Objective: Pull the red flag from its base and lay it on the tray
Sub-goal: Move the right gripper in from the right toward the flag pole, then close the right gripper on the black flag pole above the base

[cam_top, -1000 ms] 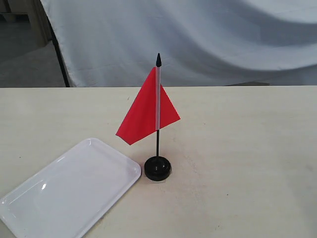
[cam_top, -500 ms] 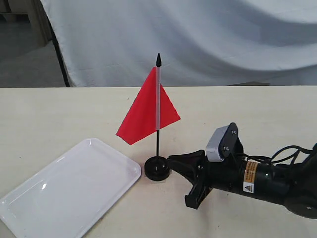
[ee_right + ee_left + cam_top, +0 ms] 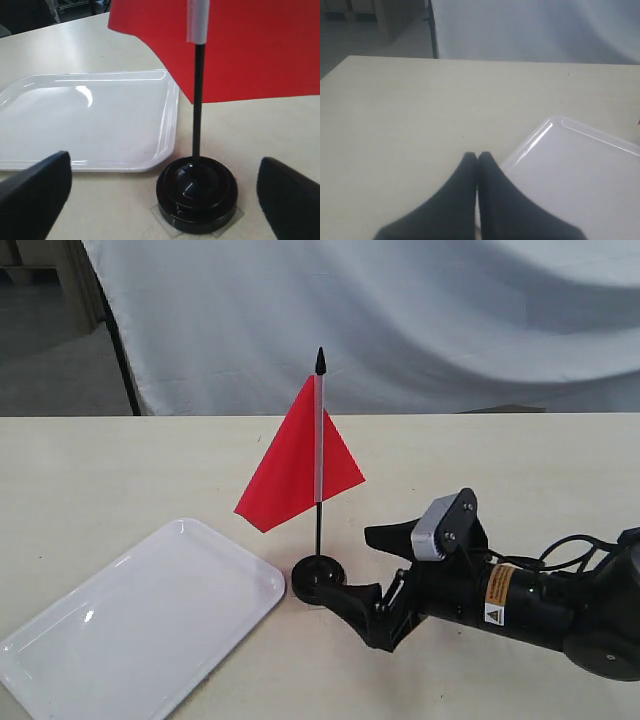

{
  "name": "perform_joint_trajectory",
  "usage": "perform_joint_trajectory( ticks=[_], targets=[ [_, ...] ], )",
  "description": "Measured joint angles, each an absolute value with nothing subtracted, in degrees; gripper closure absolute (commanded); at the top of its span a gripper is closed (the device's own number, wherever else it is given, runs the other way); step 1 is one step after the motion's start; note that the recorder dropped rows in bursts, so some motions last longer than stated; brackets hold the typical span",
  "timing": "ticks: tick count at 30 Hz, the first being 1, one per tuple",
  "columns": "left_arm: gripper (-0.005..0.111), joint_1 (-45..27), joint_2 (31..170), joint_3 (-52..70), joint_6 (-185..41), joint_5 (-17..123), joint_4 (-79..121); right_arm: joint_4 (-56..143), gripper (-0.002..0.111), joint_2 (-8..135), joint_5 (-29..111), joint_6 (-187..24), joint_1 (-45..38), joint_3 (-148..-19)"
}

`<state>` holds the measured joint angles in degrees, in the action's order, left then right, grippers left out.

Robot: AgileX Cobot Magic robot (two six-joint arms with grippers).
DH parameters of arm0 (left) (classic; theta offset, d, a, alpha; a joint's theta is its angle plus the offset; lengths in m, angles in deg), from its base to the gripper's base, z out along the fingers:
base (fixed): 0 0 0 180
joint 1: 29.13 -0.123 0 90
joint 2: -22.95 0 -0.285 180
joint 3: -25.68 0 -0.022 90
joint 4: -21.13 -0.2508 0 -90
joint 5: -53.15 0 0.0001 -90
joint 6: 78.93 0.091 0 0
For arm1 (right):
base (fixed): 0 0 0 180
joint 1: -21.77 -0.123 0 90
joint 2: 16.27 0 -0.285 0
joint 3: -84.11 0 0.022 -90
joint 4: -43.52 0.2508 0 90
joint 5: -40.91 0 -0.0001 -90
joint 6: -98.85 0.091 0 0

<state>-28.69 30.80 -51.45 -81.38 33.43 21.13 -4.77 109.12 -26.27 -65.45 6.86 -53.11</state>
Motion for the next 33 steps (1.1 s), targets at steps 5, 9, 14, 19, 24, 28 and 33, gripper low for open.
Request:
perform_joint_trajectory(
  ticks=[5,9,14,19,24,28,33],
  targets=[
    [0.107,-28.69,30.80,-51.45,-81.38,33.43,21.13,-2.73,0.008,109.12,-25.86,-65.56,6.76,-54.20],
    [0.107,-28.69,30.80,-51.45,-81.38,33.43,21.13,-1.83,0.011,109.60,-22.71,-64.54,5.89,-57.55],
    [0.107,-28.69,30.80,-51.45,-81.38,33.43,21.13,-1.52,0.011,112.44,-15.91,-64.15,3.11,-62.96],
    [0.107,-28.69,30.80,-51.45,-81.38,33.43,21.13,-1.43,0.011,114.62,-13.15,-63.80,1.15,-67.35],
    [0.107,-28.69,30.80,-51.45,-81.38,33.43,21.13,0.13,0.011,115.61,-12.71,-63.34,1.04,-69.53],
    [0.107,-28.69,30.80,-51.45,-81.38,33.43,21.13,1.25,0.031,115.64,-13.24,-63.21,1.04,-69.58],
    [0.107,-28.69,30.80,-51.45,-81.38,33.43,21.13,1.05,0.106,115.64,-17.83,-63.21,1.04,-69.58]
  ],
)
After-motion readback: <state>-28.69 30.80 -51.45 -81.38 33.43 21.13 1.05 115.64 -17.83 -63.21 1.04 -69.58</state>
